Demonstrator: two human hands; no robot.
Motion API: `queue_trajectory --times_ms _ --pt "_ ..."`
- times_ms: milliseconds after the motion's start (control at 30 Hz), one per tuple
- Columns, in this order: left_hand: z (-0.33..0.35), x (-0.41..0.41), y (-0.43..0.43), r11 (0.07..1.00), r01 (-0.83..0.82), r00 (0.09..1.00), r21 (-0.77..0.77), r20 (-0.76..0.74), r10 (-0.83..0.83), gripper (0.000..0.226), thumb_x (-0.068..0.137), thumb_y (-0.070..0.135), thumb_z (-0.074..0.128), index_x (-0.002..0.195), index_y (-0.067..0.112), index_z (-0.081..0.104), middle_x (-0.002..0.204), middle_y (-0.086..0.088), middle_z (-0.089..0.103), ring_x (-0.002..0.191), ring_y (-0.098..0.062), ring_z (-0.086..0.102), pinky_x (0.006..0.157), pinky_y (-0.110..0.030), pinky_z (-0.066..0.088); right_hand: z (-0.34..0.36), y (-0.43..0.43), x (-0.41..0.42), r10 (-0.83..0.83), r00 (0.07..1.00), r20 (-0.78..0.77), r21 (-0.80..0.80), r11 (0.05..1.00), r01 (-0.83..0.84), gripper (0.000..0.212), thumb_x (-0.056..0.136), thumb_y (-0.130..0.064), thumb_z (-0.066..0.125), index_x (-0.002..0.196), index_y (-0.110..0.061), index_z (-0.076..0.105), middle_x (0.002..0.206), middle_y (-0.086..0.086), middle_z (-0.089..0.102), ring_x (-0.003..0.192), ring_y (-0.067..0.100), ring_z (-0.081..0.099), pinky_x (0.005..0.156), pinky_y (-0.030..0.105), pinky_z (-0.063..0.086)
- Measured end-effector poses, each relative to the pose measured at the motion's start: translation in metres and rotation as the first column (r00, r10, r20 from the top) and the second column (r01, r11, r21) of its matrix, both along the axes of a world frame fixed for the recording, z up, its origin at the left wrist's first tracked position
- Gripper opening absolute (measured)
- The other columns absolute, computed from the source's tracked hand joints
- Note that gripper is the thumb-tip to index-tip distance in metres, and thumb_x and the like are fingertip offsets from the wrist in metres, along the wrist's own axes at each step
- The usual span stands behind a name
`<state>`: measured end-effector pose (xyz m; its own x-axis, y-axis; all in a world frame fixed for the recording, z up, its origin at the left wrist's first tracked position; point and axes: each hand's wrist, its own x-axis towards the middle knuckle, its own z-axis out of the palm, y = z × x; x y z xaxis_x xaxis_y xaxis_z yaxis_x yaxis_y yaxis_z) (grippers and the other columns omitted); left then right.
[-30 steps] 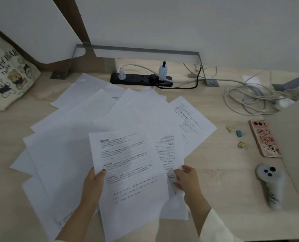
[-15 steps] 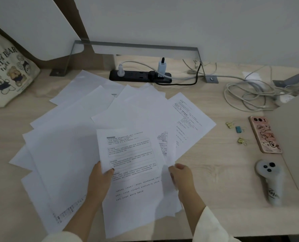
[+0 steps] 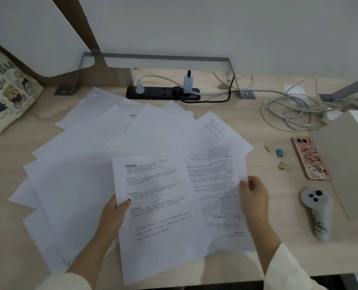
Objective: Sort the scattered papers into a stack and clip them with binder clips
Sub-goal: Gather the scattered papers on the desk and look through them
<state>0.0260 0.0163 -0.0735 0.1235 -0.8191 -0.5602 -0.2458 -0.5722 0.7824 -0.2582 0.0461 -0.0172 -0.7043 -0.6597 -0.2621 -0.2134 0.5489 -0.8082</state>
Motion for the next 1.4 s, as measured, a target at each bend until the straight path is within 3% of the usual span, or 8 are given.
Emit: queue_trajectory --times_ms 133,300,467,600,733,933,1100,1400 --pt "0.003 0.002 -0.002 0.999 -0.011 0.999 0.048 -0.031 0.012 0.035 0.094 0.016 0.049 0.129 0.012 0.051 0.115 -0.009 0.059 0.095 -0.022 0.055 0.082 -0.031 0.042 0.05 -0.01 -0.02 -0.04 0.959 0.279 -0.216 0.971 0.104 0.016 0.092 -0.011 0.044 0.098 -0.013 0.058 0.086 0.001 0.062 0.075 0.016 0.058 0.066 0.029 0.046" --pt "0.006 0.004 -0.004 0.996 -0.015 0.998 0.086 -0.066 0.021 0.036 0.095 0.014 0.048 0.13 0.008 0.05 0.122 -0.012 0.058 0.097 -0.024 0.055 0.087 -0.034 0.043 0.078 -0.02 -0.037 0.307 0.588 0.748 -0.491 0.853 0.179 0.017 0.091 -0.013 0.045 0.104 -0.011 0.056 0.093 0.001 0.062 0.086 0.013 0.058 0.082 0.029 0.051" --pt "0.007 0.009 -0.004 0.996 -0.009 0.996 0.089 -0.084 0.016 0.03 0.094 0.014 0.049 0.122 0.009 0.057 0.112 -0.008 0.062 0.098 -0.025 0.058 0.082 -0.033 0.045 0.044 -0.011 -0.014 0.162 0.542 0.824 -0.277 0.951 0.137 0.027 0.095 -0.008 0.038 0.083 -0.007 0.062 0.072 -0.001 0.07 0.064 0.01 0.067 0.056 0.021 0.054" --pt "0.007 0.012 -0.007 0.992 -0.035 0.985 0.122 -0.161 0.054 0.026 0.094 0.014 0.049 0.118 0.01 0.058 0.108 -0.008 0.064 0.097 -0.026 0.06 0.083 -0.032 0.047 -0.016 -0.006 0.01 0.029 0.886 0.462 0.204 0.969 -0.138 0.017 0.091 -0.006 0.046 0.098 -0.001 0.061 0.088 0.01 0.061 0.078 0.024 0.055 0.069 0.031 0.044" --pt "0.003 0.017 -0.012 0.982 -0.054 0.971 0.18 -0.219 0.093 0.024 0.095 0.023 0.048 0.115 0.015 0.058 0.102 -0.007 0.066 0.091 -0.022 0.061 0.08 -0.033 0.049 -0.03 -0.021 0.023 0.329 0.939 0.104 0.341 0.875 -0.344 0.012 0.091 -0.007 0.043 0.091 -0.01 0.055 0.084 0.006 0.057 0.077 0.023 0.051 0.068 0.029 0.038" --pt "-0.004 0.025 -0.016 0.961 -0.058 0.964 0.271 -0.235 0.125 0.059 0.091 0.053 0.038 0.134 0.013 0.049 0.131 -0.009 0.056 0.115 -0.026 0.055 0.108 -0.044 0.036 -0.018 -0.064 0.034 0.796 0.5 -0.342 0.57 0.599 -0.563 0.028 0.094 -0.007 0.038 0.117 -0.011 0.053 0.103 0.012 0.061 0.098 0.029 0.051 0.076 0.033 0.042" --pt "-0.002 0.027 -0.02 0.958 -0.041 0.942 0.283 -0.308 0.131 0.062 0.088 0.063 0.028 0.127 0.021 0.051 0.12 -0.002 0.057 0.096 -0.017 0.058 0.078 -0.028 0.047 -0.007 -0.092 0.066 0.716 0.054 -0.696 0.542 0.574 -0.614 0.044 0.04 0.007 0.076 0.079 -0.012 0.07 0.073 0.01 0.06 0.07 0.029 0.057 0.061 0.034 0.049" --pt "0.006 0.031 -0.026 0.956 -0.032 0.914 0.292 -0.379 0.146 0.044 0.09 0.057 0.035 0.105 0.028 0.063 0.108 -0.002 0.069 0.09 -0.011 0.067 0.078 -0.027 0.049 -0.008 -0.093 0.135 0.813 -0.107 -0.572 0.481 0.227 -0.847 0.038 0.041 0.007 0.066 0.072 -0.015 0.071 0.071 0.007 0.065 0.048 0.021 0.059 0.038 0.019 0.04"
